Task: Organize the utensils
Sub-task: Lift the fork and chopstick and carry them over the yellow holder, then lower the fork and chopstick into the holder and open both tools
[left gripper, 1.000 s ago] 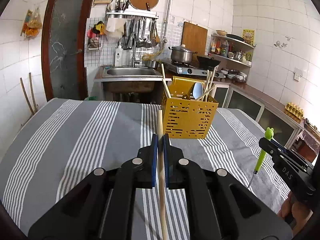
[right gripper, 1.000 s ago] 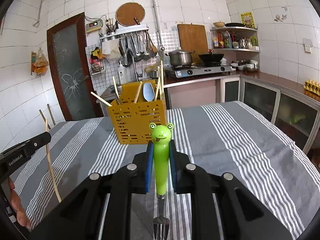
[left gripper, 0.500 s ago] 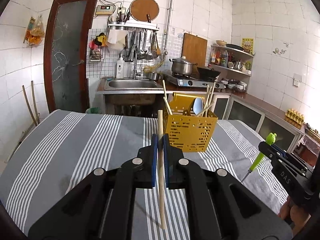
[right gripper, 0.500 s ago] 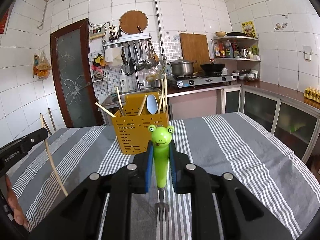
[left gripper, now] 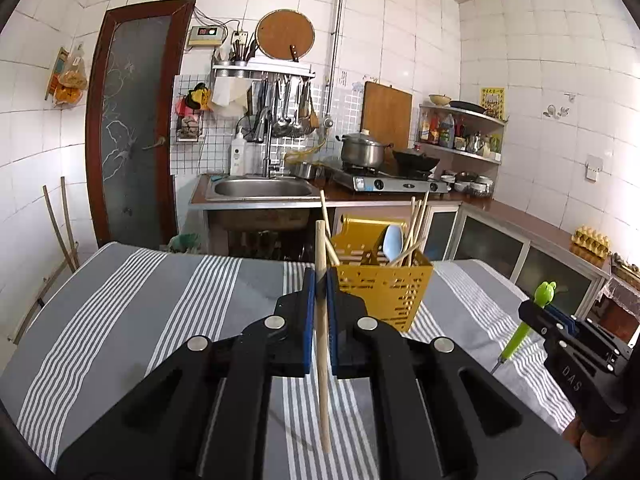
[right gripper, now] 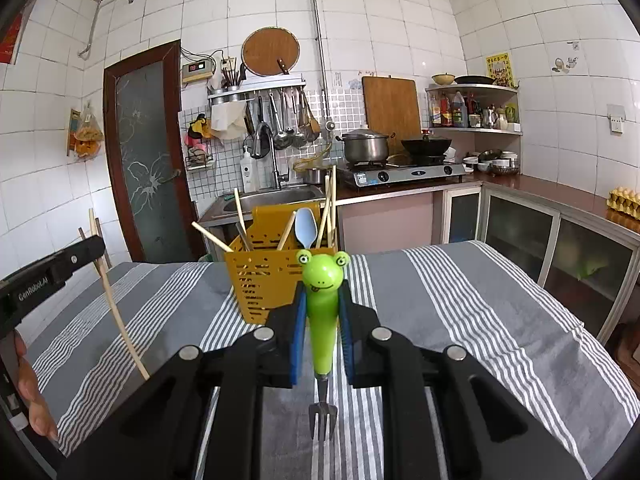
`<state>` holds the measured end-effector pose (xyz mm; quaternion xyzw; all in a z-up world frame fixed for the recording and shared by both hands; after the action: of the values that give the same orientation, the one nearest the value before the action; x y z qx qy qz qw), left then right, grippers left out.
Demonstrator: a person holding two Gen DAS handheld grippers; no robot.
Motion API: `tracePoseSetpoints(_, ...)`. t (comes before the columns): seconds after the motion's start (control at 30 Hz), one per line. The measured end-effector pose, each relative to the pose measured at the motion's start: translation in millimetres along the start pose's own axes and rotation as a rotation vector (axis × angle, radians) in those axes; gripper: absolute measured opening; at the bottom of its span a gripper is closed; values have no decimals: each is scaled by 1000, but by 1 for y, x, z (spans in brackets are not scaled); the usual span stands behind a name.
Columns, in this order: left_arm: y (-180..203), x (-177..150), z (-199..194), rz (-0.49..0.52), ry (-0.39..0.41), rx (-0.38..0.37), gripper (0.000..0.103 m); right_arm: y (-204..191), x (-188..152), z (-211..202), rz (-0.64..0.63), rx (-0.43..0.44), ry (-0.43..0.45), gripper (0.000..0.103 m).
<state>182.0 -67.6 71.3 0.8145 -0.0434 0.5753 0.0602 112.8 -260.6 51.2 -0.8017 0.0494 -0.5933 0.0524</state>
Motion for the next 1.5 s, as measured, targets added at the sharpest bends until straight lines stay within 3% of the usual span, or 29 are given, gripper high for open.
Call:
tracePoseSetpoints(0.23, 15, 38, -5, 33, 69, -2, 4, 9, 29, -2, 0, -15, 41, 16)
tracePoseSetpoints(0.47, 35, 95, 3, 36, 146, -10, 4, 15, 88, 13, -4, -30, 109, 16)
tracePoseSetpoints(0.7, 59, 152, 41, 14, 205, -10, 4, 16, 154, 50, -4, -14, 178, 16)
tracePoseSetpoints(0.83, 67, 168, 69, 3, 217, -8, 4, 13, 172, 77, -6, -7, 185, 16)
tracePoseSetpoints(1.03, 73, 163, 120, -1, 206, 17, 4, 14, 166, 121, 8, 1, 152, 16)
tracePoseSetpoints(1.27, 73, 123, 178, -1, 106, 35, 4, 29, 135, 164, 30, 13, 70, 16)
tracePoseSetpoints(1.5, 58, 92, 201, 12, 11, 62, 7, 33, 98, 195, 9, 19, -77, 16)
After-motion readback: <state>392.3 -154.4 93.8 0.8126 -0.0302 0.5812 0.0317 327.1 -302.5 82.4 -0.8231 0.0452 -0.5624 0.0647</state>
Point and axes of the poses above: each gripper's, at about its wrist camera, not at the fingertips, and z roughly the way its jaws point, y to its right, x to its top, the point moved 8 cm from there along z, roughly the way its jaws point, and after that the axes turned 10 degrees about x, right-handed, at the moved point
